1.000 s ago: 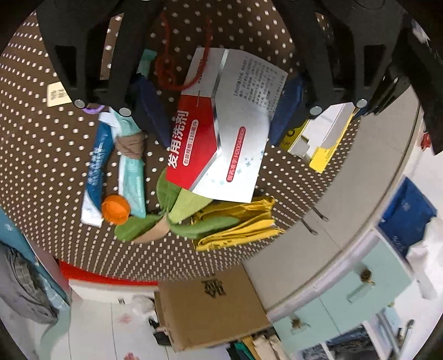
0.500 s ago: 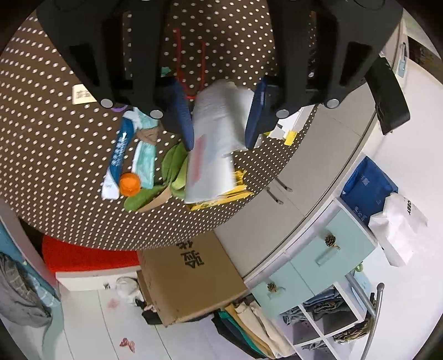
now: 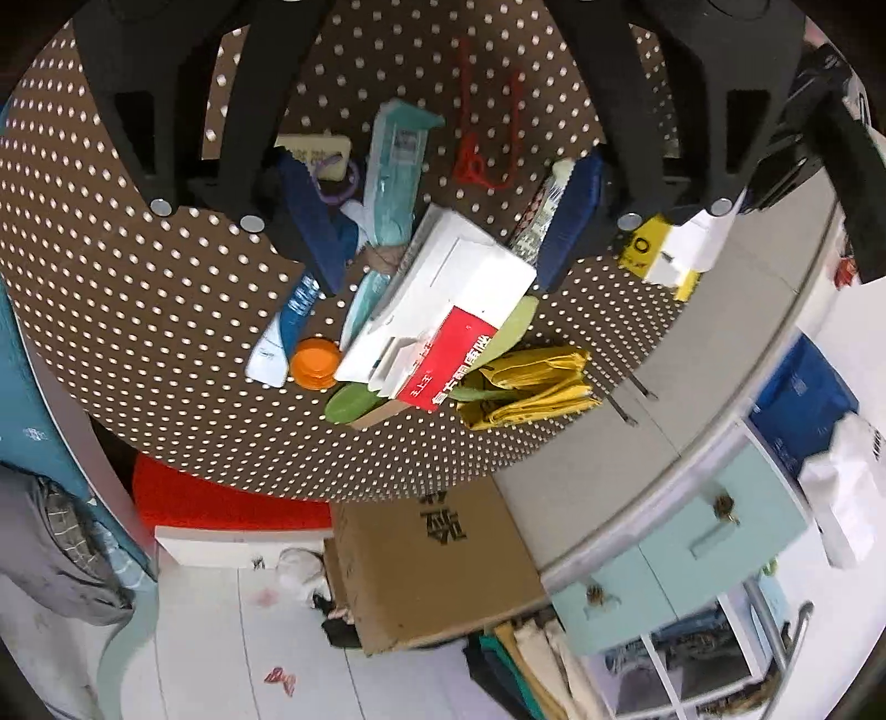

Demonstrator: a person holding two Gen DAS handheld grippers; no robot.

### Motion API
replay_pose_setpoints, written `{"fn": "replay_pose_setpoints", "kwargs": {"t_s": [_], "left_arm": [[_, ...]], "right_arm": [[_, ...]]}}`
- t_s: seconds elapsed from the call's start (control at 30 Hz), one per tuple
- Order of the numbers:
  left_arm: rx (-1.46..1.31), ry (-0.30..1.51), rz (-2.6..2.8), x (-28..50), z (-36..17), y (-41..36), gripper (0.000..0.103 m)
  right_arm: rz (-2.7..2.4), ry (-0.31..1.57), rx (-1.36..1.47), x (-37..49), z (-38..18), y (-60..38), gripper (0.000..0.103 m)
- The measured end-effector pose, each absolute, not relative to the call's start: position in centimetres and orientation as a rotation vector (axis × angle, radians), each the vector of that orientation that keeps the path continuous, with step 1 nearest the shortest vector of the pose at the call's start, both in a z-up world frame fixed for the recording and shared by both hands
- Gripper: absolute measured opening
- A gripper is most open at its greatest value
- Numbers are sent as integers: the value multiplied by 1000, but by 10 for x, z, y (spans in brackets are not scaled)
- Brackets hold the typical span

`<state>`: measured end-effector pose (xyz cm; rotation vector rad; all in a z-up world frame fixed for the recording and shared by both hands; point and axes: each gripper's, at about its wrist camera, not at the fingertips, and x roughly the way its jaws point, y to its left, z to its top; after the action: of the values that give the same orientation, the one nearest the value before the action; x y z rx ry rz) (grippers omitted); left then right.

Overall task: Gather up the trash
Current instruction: 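Grasp the red-and-white medicine box with the right tool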

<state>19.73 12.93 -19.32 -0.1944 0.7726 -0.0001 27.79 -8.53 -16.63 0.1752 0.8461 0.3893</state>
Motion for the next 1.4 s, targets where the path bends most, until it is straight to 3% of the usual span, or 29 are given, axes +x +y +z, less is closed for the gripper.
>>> {"fn": "replay_pose_setpoints", "kwargs": {"t_s": [0.1,0.13,0.17,0.2,0.3,0.43,0.73,1.07,1.4], "left_arm": [[-203,778,-5,198,-195,132,45],[-202,779,-6,197,-195,132,45],[-202,780,-7,197,-196,132,45],[-201,782,-9,197,-197,132,45],[-201,784,-9,195,-198,132,45],[-208,781,-11,194,-198,132,45],[-209,763,-15,190,-190,125,45],[-175,693,-52,186,-153,96,44],[-115,635,-194,198,-111,15,44]], "right_arm": [[368,879,134,295,-177,-71,67],[362,890,103,301,-181,-65,59],[344,895,71,303,-184,-61,37],[337,891,59,303,-185,-59,29],[370,869,56,297,-181,-59,15],[410,849,91,286,-174,-65,4],[484,797,143,261,-155,-90,2],[516,648,231,234,-98,-145,2],[430,527,311,208,-53,-246,2]]}}
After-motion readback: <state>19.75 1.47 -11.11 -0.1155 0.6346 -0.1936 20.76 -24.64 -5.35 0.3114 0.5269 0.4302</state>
